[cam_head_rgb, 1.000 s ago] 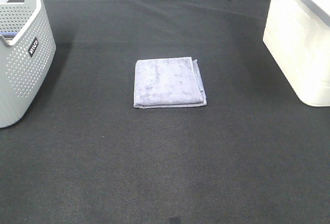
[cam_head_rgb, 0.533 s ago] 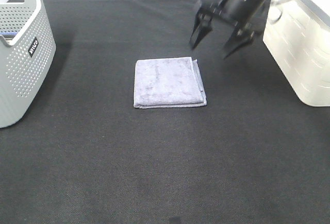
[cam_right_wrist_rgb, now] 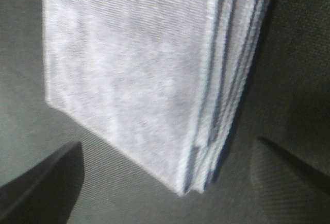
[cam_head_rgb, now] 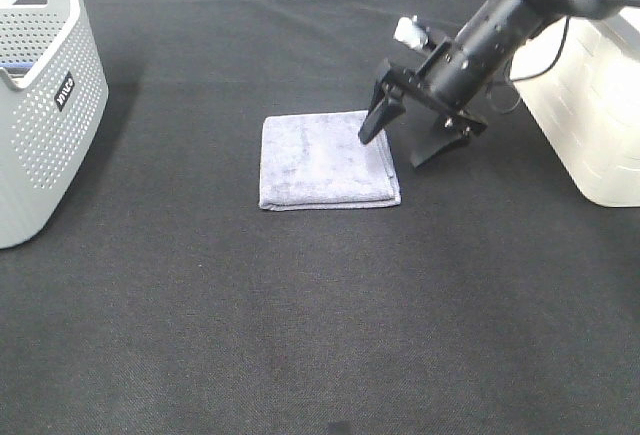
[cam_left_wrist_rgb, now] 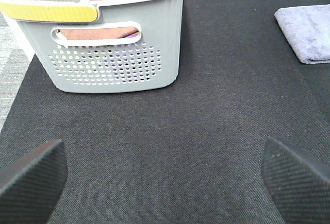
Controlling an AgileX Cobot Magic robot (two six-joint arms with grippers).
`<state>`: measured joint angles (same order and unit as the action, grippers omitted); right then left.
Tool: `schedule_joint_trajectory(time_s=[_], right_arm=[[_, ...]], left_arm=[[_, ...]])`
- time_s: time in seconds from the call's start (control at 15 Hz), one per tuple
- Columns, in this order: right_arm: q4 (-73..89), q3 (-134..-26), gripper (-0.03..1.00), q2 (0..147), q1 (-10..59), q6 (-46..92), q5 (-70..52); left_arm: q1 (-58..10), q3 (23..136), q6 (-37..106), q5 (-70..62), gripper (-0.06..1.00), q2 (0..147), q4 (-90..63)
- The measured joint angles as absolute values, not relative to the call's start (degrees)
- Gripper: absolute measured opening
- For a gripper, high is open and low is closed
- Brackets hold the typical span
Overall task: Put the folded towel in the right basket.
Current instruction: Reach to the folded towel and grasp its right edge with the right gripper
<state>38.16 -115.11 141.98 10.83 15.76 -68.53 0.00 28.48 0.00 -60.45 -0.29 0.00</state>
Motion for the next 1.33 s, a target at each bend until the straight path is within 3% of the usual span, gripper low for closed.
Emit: schedule_joint_trajectory(time_s=[0.73,0.93,1.0,1.07,1.2,1.27,1.33], right_arm=[[42.1,-116.0,0.8,145.4,10.8,20.1,-61.8],[46.6,-116.1,0.73,146.6,11.6,22.7,-61.8],[46.9,-116.1,0.64,146.7,12.4,23.0,-61.2],[46.9,-116.1,0.64,146.7,12.4,23.0,-61.2],[46.9,-116.1,0.35,147.2,12.4,23.0,-60.5],[46.5,-116.1,0.15,147.4,12.4,23.0,-60.2],[46.4,-116.1,0.06,147.4,12.4,23.1,-60.2]], left_arm=[[0.0,28.5,0.0,-60.4,0.97,-0.3,0.0],[0.0,28.5,0.0,-60.4,0.97,-0.3,0.0],[0.0,28.5,0.0,-60.4,0.97,-0.3,0.0],[0.0,28.5,0.0,-60.4,0.97,-0.3,0.0],[0.0,28.5,0.0,-60.4,0.97,-0.3,0.0],[0.0,28.5,0.0,-60.4,0.97,-0.3,0.0],[0.0,28.5,0.0,-60.4,0.97,-0.3,0.0]])
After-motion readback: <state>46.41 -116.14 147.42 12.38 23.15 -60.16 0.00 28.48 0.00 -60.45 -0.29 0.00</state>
